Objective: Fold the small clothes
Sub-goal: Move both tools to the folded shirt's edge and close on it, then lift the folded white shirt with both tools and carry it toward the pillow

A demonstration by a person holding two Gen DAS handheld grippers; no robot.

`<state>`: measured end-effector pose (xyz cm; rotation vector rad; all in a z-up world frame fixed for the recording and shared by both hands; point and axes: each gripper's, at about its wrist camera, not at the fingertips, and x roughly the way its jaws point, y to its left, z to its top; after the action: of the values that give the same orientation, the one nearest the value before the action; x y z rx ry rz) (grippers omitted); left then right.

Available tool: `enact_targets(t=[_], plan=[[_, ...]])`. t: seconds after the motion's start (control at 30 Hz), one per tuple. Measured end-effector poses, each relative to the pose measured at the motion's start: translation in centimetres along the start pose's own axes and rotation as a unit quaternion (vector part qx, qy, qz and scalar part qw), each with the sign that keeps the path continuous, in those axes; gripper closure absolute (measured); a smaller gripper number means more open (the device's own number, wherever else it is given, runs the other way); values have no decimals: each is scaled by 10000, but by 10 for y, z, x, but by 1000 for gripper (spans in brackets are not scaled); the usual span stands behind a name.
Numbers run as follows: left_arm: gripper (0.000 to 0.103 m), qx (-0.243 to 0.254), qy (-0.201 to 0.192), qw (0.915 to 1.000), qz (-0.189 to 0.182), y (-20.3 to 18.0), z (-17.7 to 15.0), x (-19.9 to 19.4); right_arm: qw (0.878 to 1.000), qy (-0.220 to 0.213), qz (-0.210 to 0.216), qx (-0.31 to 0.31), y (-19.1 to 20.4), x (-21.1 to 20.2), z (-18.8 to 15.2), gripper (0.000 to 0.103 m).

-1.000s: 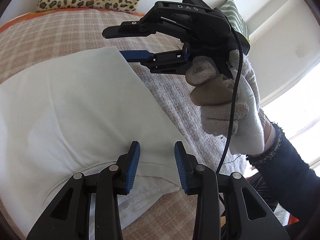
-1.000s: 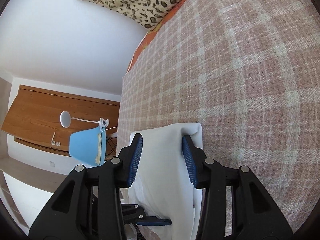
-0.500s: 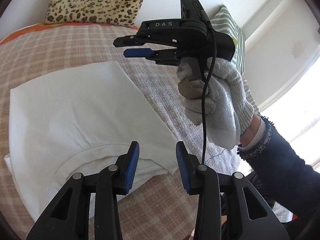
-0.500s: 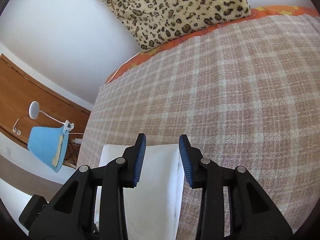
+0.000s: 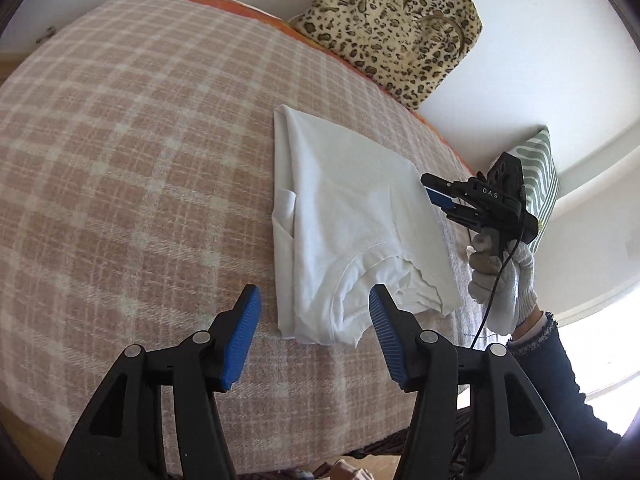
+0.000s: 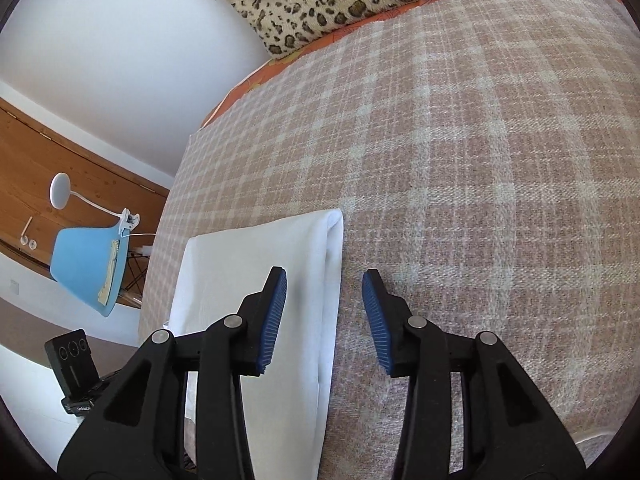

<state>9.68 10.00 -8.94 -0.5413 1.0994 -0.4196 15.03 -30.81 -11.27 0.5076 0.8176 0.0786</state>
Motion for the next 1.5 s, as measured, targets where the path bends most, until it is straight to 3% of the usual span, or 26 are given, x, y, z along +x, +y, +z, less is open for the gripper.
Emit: enact_targets(t=[0.3, 0.6, 0.73, 0.9, 1.03, 1.07, 1.13, 1.2, 1.37, 1.5], plan=[[48, -613, 302, 9966, -458, 20, -8, 13, 9989, -6, 469, 27, -4, 4, -3, 60], [47, -405, 481, 9944, -845, 5, -8, 28, 9955, 121, 937, 83, -4, 16, 2, 60], [47, -592, 433, 9915, -1074, 8, -8, 32, 9945, 171, 1034, 59, 1, 23, 5, 60], [48, -519, 413, 9918, -1094, 4, -9, 34, 9938, 140, 1103, 44, 4, 27, 7, 60], [53, -390, 349, 9945, -910, -3, -11, 33, 9936, 118, 1126, 16, 8, 29, 7, 60], [58, -321, 334, 9958, -795, -5, -10, 33, 9937, 120, 1113, -12, 10, 31, 7, 60], [81, -221, 341, 9977, -539, -8, -11, 36, 9945, 87, 1039, -62, 16, 32, 6, 60], [90, -108, 283, 9990, -314, -11, -12, 36, 9962, 81, 849, -162, 23, 33, 6, 68], [90, 580, 113, 9978, 287, -29, -18, 35, 9988, 54, 350, -339, 35, 33, 3, 89], [91, 1049, -30, 9922, 671, -40, -23, 35, 9982, -16, -88, -597, 56, 33, -1, 92]])
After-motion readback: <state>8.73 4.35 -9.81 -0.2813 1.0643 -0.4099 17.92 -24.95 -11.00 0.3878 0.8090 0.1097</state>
